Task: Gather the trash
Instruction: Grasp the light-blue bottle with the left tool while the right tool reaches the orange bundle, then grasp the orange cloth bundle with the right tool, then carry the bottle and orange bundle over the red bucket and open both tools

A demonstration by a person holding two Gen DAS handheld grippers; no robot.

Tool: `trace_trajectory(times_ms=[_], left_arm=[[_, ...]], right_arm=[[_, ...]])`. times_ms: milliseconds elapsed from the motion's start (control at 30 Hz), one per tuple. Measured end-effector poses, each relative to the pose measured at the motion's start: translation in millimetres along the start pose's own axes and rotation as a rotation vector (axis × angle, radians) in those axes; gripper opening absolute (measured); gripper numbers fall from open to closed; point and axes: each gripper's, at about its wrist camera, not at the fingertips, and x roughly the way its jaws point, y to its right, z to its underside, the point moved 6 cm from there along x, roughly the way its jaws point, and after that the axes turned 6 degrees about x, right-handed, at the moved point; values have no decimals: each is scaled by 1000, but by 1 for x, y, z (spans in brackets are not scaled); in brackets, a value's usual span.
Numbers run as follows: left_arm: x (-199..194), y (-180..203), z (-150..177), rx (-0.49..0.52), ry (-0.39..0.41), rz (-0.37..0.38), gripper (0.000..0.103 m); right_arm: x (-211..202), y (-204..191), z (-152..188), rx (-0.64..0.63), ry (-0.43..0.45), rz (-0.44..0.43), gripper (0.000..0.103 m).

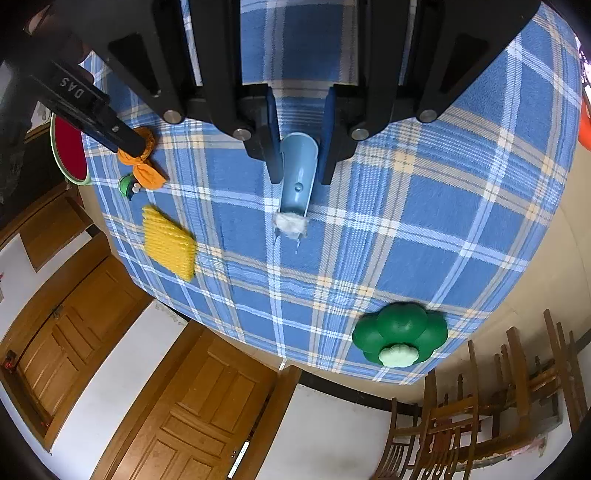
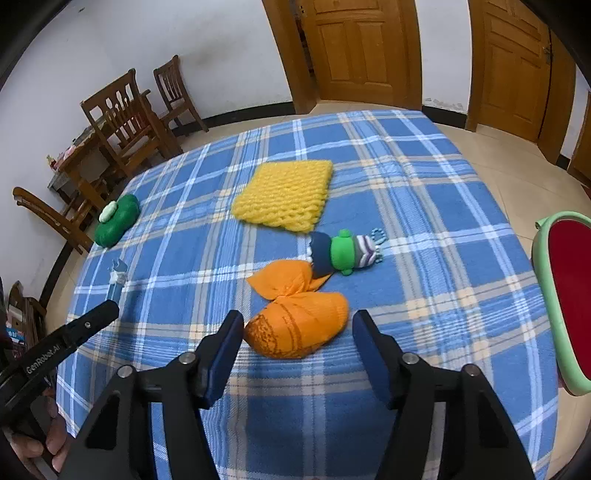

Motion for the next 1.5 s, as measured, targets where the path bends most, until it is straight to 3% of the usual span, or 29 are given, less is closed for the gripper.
trace_trajectory(times_ms=[233, 467, 867, 1500], left_arm=[[-2, 0, 1, -1, 1, -2, 19], [-7, 9, 0, 17, 6, 4, 19], [-25, 39, -1, 65, 20, 44, 19], [-46, 126, -2, 209, 4, 170, 19]], right_arm=[[2, -1, 1, -6, 23, -6, 53], [-11, 7, 7, 19, 31, -65, 44], [-70, 30, 13, 70, 137, -106, 44], [-151, 113, 5, 211, 297, -41, 44]])
